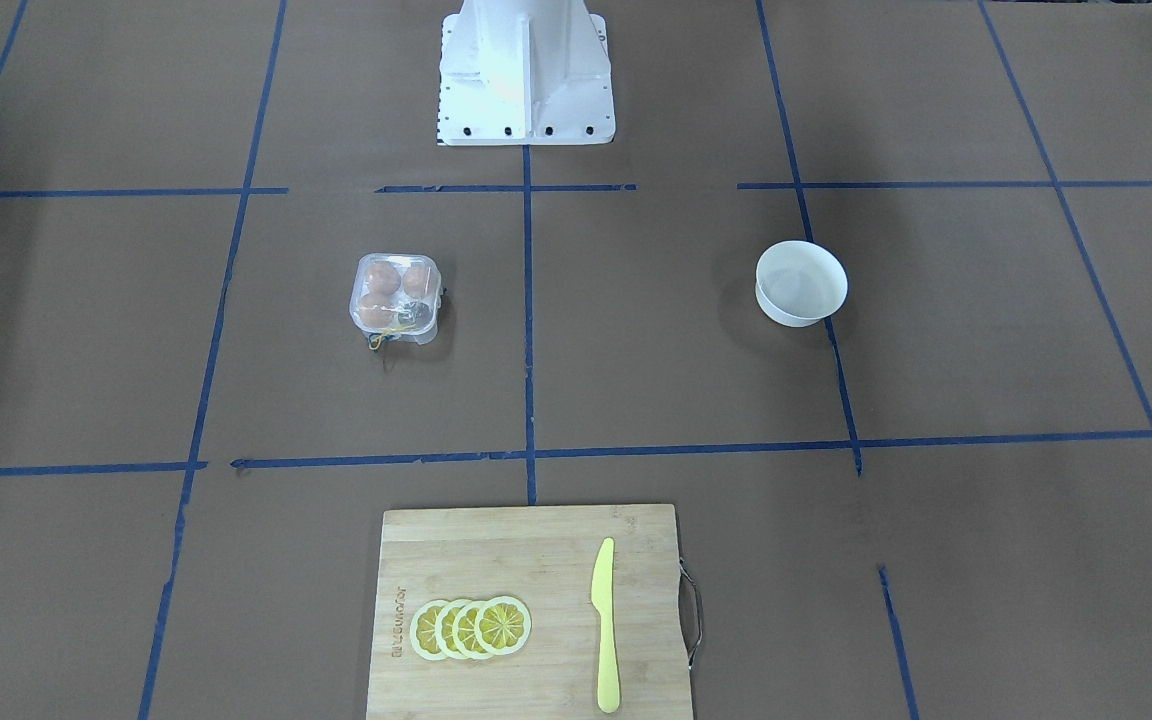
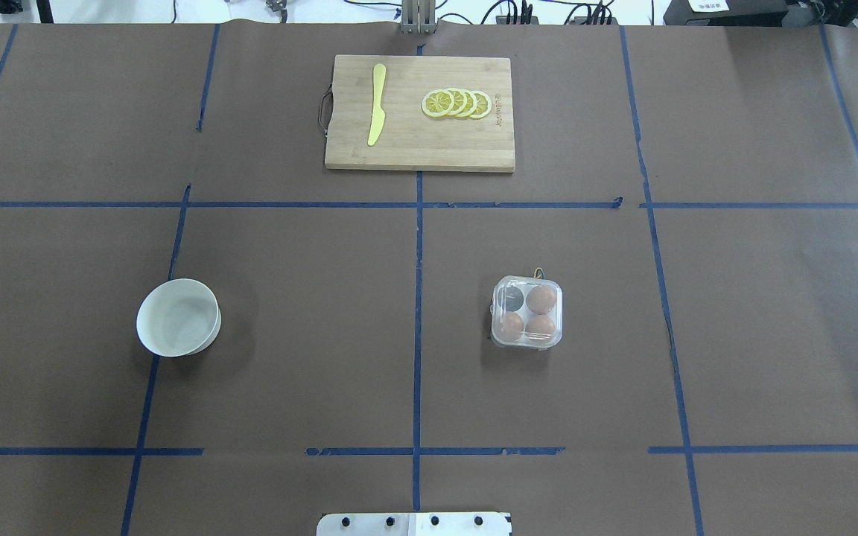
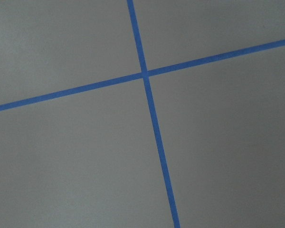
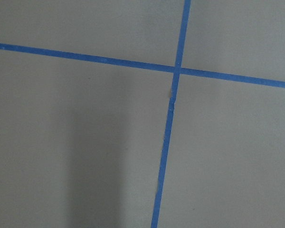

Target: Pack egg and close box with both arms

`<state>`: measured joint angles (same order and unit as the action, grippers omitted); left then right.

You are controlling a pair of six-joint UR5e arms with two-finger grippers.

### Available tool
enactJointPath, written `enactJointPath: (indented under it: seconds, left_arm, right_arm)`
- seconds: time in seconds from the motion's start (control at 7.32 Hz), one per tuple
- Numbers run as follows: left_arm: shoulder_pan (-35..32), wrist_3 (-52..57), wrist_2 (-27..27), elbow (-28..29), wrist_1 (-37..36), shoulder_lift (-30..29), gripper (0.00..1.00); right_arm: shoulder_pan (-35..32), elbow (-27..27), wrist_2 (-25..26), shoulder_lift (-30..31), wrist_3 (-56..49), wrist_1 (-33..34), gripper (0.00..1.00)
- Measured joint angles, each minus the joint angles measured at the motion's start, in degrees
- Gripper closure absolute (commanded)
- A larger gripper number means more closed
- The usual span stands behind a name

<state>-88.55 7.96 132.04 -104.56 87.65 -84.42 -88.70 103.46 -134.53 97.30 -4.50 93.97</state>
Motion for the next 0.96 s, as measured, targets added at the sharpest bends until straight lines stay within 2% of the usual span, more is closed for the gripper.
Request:
enactJointPath:
  seconds: [0.68, 0.96]
  left_arm:
    - [-0.61, -0.44, 0.18, 1.40, -0.47, 0.26, 0.00]
    - [-0.82, -0.56, 1.39, 1.41, -0.53, 1.62, 0.00]
  right_arm:
    - [0.16, -3.68, -2.01, -0.86, 0.19, -0.21, 0.00]
    - [0.48, -8.62, -2.59, -1.63, 0.16, -3.10, 0.00]
